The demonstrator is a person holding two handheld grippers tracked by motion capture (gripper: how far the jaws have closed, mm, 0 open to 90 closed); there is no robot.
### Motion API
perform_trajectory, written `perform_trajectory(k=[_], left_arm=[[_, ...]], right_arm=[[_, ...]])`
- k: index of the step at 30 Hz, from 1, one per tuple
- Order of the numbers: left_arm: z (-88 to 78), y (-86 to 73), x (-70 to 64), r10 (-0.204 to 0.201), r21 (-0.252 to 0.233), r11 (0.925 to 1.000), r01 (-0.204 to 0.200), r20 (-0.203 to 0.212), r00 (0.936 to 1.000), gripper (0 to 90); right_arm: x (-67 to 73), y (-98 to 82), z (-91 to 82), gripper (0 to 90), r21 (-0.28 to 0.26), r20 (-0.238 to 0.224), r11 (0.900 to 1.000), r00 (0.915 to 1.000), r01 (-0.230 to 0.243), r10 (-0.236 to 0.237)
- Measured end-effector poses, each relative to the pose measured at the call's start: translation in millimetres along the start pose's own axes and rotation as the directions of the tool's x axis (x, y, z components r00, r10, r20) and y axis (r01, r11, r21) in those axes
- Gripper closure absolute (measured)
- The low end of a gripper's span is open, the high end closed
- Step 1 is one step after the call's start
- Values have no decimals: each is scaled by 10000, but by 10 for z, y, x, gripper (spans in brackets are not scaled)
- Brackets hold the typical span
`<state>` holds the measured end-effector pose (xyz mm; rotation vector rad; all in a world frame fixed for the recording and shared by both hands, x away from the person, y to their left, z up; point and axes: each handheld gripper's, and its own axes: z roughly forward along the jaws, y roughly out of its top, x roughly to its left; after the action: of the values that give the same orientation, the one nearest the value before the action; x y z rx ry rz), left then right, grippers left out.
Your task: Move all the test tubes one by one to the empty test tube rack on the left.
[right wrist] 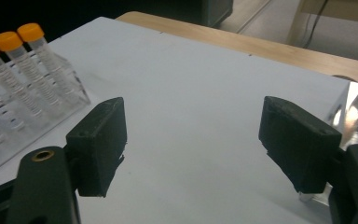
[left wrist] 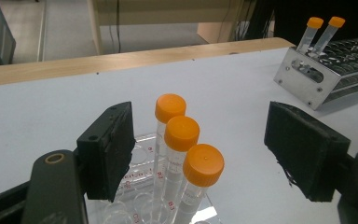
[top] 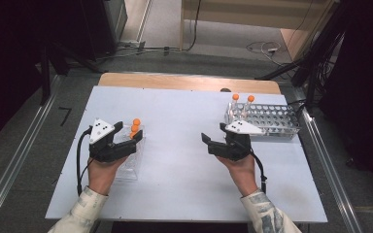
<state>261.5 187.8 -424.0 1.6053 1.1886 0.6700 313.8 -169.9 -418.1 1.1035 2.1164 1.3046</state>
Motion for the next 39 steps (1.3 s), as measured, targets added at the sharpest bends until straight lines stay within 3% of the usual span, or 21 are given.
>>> perform_trajectory(k=[8,14,18,22,25,28,30,33,35,39], left_arm=[[-5,6,10,-66,18,10000,66,-63,10000,212],[-15,3,5,-18,-42,10000,17,-121,9999,212],[-21,10,7,-20,-112,9999,19,-141,9999,213],[-25,12,4,-48,-171,9998,45,-168,9998,215],[-24,17,-5,-20,-200,9998,17,-136,9999,215],[-14,16,-10,45,-101,9999,-46,-54,10000,215],[-7,11,-17,71,-72,9999,-71,-46,10000,215],[-3,7,-18,120,-59,9999,-120,-57,9999,215],[-4,6,-16,125,-39,9999,-125,-53,9999,215],[-3,2,-11,93,-38,9999,-93,-98,9999,215]], right_arm=[[-272,17,-22,217,15,1110,9992,9931,-391,387],[-537,-43,3,215,33,2209,9970,9725,-770,744],[-707,-60,29,215,147,2615,9939,9598,-1091,1015],[-877,-60,53,219,-23,3035,9880,9413,-1546,1480],[-971,-40,116,242,-201,3492,9888,9257,-1481,1457],[-1080,-54,193,291,-597,3461,9832,9203,-1723,1823],[-1173,-38,258,291,-413,3424,9791,9177,-1994,2013],[-1236,-23,337,324,-474,3697,9824,9104,-1808,1854],[-1269,7,413,328,-194,3904,9857,9063,-1676,1617],[-1280,37,495,375,-136,4092,9903,9029,-1385,1319]])
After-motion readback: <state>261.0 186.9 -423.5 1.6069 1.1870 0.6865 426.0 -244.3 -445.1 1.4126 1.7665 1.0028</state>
